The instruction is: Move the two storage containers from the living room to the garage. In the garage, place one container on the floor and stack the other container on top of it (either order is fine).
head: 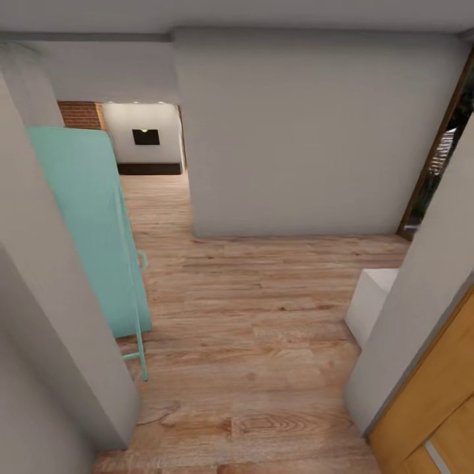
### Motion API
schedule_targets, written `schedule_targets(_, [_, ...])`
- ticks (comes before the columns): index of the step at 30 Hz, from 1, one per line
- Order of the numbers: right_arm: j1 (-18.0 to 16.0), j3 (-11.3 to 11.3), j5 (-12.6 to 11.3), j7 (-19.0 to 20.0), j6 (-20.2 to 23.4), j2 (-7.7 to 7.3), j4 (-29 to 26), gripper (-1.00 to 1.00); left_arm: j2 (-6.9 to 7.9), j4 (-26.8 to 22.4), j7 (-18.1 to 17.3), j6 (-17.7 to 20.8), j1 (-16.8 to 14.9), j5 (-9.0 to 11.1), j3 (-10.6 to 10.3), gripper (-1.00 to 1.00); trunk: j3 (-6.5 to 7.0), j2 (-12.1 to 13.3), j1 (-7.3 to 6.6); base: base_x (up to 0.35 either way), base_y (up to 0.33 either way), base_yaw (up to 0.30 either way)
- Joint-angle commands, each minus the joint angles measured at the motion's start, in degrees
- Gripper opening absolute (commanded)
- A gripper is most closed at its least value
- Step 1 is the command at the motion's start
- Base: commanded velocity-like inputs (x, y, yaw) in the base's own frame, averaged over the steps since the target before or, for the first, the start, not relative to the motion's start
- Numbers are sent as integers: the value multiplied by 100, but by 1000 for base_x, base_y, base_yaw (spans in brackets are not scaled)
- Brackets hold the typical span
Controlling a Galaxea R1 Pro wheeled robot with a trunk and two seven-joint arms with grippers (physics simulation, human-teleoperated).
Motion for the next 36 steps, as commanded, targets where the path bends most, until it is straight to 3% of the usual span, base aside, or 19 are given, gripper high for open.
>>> schedule_targets(1, [-6,45,-44,-3,-27,7,17,100,-65,-1,-6,6,37,48,1,100,-6,-3,3,323,0,0])
schedule_targets(5, [-6,45,-45,-4,-26,8,17,100,-305,-1,-6,4,125,42,0,100,-6,-3,3,323,0,0])
schedule_targets(10, [-6,47,-51,-5,-19,11,17,100,-375,-1,-6,3,157,37,-2,100,-6,-3,3,323,0,0])
schedule_targets(36, [-6,47,-57,-56,8,10,22,100,-350,-3,-6,-6,280,44,-3,100,-6,-3,3,323,0,0])
